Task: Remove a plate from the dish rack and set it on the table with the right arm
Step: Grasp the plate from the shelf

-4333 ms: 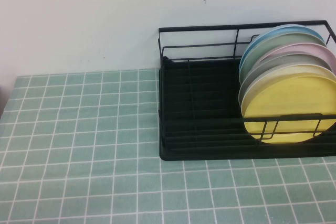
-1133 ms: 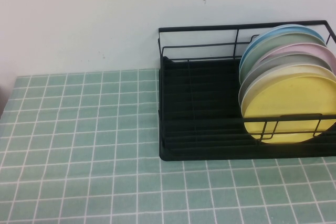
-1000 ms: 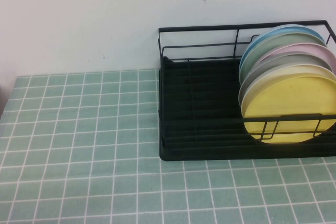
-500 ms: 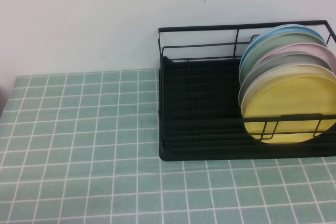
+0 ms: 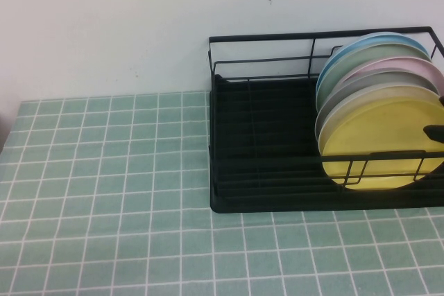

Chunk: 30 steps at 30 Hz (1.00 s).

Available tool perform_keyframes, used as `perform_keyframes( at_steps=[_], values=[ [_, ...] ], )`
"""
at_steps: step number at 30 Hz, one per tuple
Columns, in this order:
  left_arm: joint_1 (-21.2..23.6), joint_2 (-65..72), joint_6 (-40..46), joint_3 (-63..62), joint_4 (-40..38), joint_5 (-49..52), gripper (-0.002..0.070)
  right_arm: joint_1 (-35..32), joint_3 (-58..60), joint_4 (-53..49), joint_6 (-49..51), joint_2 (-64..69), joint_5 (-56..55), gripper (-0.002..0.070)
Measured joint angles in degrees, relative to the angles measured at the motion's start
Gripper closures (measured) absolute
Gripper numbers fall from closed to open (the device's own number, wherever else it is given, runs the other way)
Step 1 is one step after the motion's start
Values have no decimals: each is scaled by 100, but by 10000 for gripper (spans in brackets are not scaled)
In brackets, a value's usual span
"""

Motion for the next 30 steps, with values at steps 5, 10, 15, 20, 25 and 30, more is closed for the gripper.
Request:
perform_keyframes(
  at_steps=[5,10,15,20,25,30],
  values=[
    [0,0,0,0,0,0,678,0,-168,105,-313,264,-99,302],
    [0,0,0,0,0,0,678,0,-197,129,-560,610,-161,302],
    [0,0,0,0,0,0,678,0,-197,177,-648,887,-333,302],
    [0,0,0,0,0,0,678,0,-225,327,-667,952,-353,302],
    [0,0,0,0,0,0,678,0,-403,375,-736,952,-231,302],
    [0,0,0,0,0,0,678,0,-623,403,-988,969,-231,303]
  ],
)
